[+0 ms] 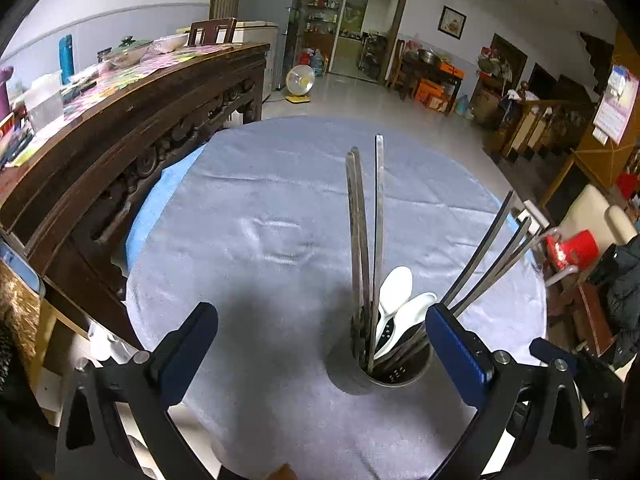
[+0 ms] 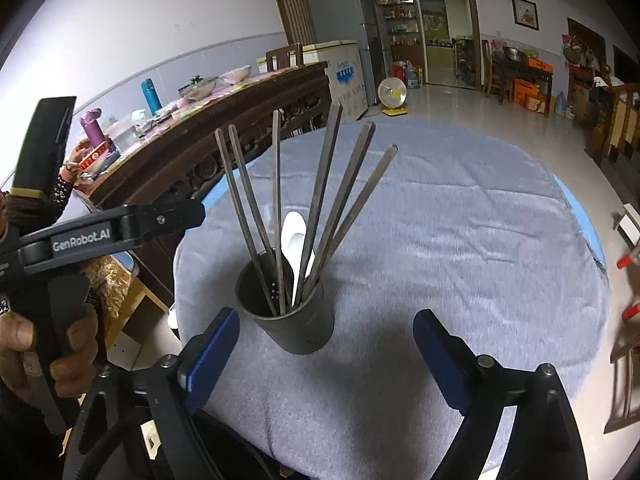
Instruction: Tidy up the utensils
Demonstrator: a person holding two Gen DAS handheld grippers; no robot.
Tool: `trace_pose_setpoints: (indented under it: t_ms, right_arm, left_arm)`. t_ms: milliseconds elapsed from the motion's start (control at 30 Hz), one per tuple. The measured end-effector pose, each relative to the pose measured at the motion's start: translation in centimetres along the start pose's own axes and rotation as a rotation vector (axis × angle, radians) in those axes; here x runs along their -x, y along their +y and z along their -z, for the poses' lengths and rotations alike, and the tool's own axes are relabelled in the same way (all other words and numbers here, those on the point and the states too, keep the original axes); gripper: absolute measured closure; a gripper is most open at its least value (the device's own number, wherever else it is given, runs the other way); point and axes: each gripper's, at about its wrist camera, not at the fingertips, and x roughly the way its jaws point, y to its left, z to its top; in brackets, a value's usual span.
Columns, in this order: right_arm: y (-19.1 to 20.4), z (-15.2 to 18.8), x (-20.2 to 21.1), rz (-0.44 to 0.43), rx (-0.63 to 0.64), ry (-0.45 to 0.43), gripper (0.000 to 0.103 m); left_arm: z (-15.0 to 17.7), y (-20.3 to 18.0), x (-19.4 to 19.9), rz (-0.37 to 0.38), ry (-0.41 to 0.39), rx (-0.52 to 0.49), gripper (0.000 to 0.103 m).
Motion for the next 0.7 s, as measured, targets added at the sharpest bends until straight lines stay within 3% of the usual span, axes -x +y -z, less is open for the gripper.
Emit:
trace_pose_setpoints:
  t_ms: [700]
  right_arm:
    - [0.0,-0.4,-0.2,0.029,0.006,-0.008,0.009]
  left_arm:
    - [0.1,-1.7,1.1,0.004,-0.055,-0.063,0.000]
